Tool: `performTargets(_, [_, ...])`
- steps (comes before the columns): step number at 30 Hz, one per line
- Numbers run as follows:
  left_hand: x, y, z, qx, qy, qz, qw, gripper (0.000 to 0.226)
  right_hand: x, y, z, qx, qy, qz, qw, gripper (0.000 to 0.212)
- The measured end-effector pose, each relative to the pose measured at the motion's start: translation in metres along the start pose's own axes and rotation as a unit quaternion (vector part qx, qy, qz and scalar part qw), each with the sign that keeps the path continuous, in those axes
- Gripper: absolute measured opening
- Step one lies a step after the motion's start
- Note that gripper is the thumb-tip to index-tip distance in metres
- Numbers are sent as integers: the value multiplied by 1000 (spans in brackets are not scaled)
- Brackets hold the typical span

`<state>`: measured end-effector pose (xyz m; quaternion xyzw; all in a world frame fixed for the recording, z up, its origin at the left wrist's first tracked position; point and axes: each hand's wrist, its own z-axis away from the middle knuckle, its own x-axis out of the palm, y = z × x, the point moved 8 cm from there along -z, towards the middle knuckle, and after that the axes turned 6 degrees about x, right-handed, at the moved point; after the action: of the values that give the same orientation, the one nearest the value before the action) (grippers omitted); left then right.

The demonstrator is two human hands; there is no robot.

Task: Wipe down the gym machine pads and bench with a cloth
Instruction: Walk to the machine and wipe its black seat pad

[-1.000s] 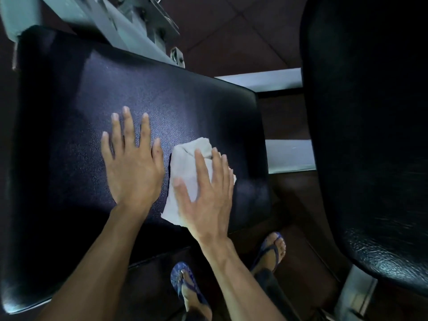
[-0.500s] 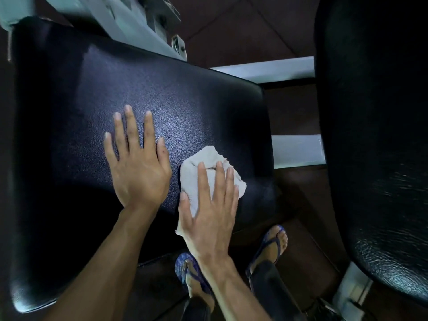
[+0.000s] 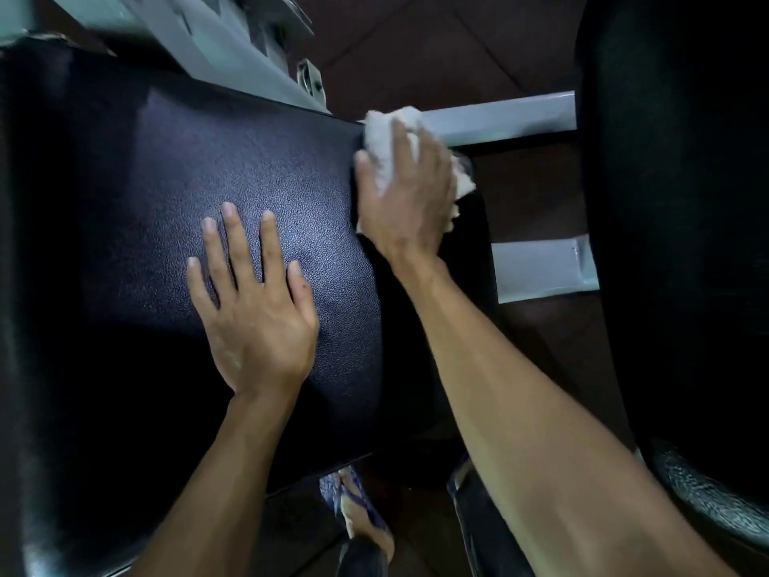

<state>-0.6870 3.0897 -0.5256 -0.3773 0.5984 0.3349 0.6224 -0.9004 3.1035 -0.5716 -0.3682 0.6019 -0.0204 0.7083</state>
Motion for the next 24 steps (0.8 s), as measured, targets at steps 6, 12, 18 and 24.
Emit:
performTargets(6, [-3,1,0,-2,-6,3,1000,55,-37,31,134,-185,-120,-32,975,57])
performTargets(12, [-1,-2,0,-6,5,-6,1000,54,-39,52,165,-155,-138,54,977,70])
performTargets(18, [0,0,1,1,3,-9,1000,54,-32,48,159,-151,-149,22,977,71])
performTargets(24, [-3,0,1,8,-16,-12,1000,55,-50,45,137,-166,-117,-49,978,49])
